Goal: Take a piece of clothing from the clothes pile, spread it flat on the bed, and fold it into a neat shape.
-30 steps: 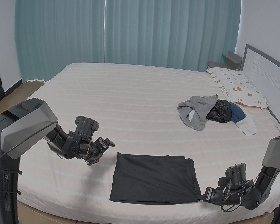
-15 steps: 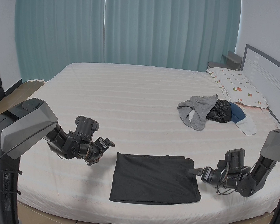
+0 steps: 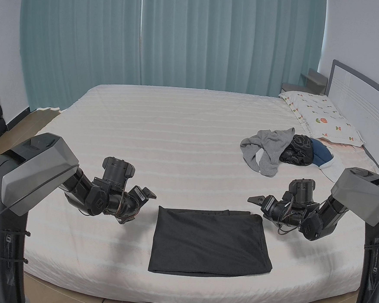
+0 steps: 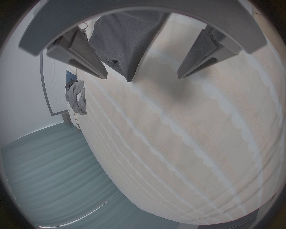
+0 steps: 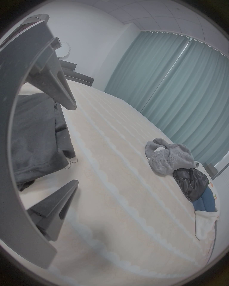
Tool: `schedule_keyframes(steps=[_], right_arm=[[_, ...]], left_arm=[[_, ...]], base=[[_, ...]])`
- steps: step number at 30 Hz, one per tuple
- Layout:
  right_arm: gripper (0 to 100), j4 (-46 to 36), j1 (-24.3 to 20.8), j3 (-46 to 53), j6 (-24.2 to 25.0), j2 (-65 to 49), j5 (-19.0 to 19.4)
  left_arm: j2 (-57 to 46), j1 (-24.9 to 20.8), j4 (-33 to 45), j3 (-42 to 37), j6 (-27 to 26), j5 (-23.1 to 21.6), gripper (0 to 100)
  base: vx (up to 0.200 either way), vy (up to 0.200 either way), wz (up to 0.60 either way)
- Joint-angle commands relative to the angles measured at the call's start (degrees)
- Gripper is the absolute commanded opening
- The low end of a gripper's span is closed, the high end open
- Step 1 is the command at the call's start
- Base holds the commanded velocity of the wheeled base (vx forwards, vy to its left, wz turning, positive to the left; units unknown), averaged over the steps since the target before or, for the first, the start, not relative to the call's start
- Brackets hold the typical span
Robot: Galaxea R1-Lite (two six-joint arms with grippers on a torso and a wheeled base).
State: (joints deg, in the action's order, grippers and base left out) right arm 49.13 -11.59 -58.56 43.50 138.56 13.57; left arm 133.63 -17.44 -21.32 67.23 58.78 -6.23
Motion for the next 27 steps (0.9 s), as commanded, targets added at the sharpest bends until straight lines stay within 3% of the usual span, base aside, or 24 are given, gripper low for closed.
schedule_keyframes(steps=[1, 20, 21, 27], right_arm=[[0, -0.26, -0.1, -1.11, 0.01, 2.33, 0.05], [0, 0.0, 2.36, -1.03, 0.19, 1.28, -0.65], [100, 0.09, 2.19, -0.67, 0.1, 1.19, -0.65], [100, 0.0, 1.31, 0.38, 0.71, -0.31, 0.14]], left_arm=[[0.14, -0.05, -0.04, 0.01, 0.02, 0.08, 100], [0.31, -0.48, -0.04, -0.08, -1.39, 0.69, 100], [0.31, -0.48, -0.04, -0.08, -1.39, 0.69, 100], [0.31, -0.48, -0.04, -0.08, -1.39, 0.69, 100]], base=[[0.0, 0.0, 0.0], [0.0, 0.0, 0.0], [0.0, 0.0, 0.0], [0.0, 0.0, 0.0]])
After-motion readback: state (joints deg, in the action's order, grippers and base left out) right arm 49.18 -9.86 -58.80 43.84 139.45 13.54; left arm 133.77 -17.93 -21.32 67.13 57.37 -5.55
